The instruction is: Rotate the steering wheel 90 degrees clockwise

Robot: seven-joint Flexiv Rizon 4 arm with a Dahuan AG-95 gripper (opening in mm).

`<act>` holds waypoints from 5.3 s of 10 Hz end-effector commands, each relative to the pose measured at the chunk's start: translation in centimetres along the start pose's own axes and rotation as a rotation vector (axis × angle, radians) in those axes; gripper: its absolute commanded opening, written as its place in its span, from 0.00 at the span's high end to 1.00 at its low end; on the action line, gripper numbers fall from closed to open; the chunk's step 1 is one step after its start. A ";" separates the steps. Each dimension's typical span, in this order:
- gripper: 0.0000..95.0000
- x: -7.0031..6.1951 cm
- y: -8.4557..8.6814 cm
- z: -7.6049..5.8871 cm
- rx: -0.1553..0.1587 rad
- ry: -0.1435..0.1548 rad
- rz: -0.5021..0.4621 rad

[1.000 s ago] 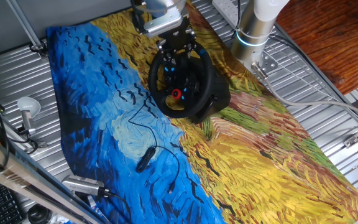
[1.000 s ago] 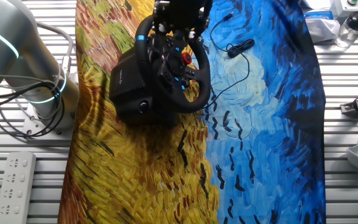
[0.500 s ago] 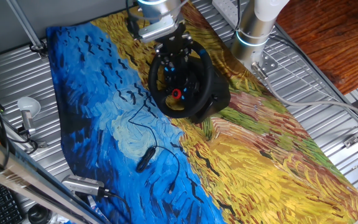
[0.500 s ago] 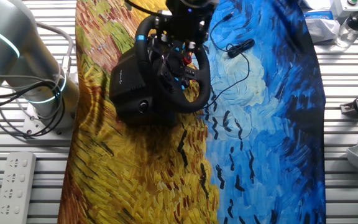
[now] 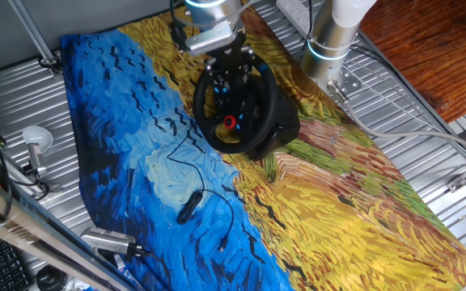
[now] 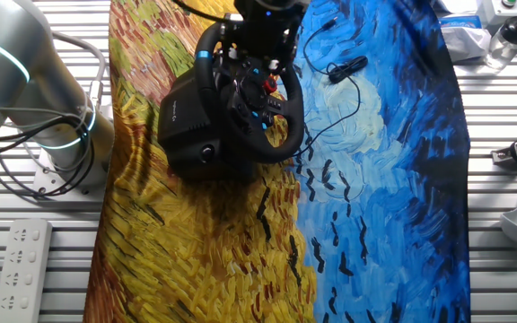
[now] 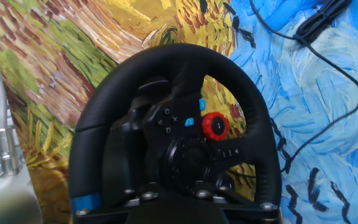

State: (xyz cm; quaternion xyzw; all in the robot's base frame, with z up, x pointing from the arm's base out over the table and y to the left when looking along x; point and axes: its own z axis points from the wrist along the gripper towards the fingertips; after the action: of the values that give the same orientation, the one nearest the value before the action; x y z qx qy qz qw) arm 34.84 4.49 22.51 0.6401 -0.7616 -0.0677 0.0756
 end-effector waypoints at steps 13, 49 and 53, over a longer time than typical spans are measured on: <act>0.60 0.0 0.2 -0.5 0.024 -0.003 -0.002; 0.60 -0.8 -0.5 -1.6 0.105 0.048 -0.028; 0.60 -0.7 -0.9 -1.1 0.104 0.049 -0.033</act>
State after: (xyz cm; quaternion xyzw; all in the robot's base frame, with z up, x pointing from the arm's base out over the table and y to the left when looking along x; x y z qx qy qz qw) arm 36.06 5.11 23.42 0.6568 -0.7515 -0.0132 0.0598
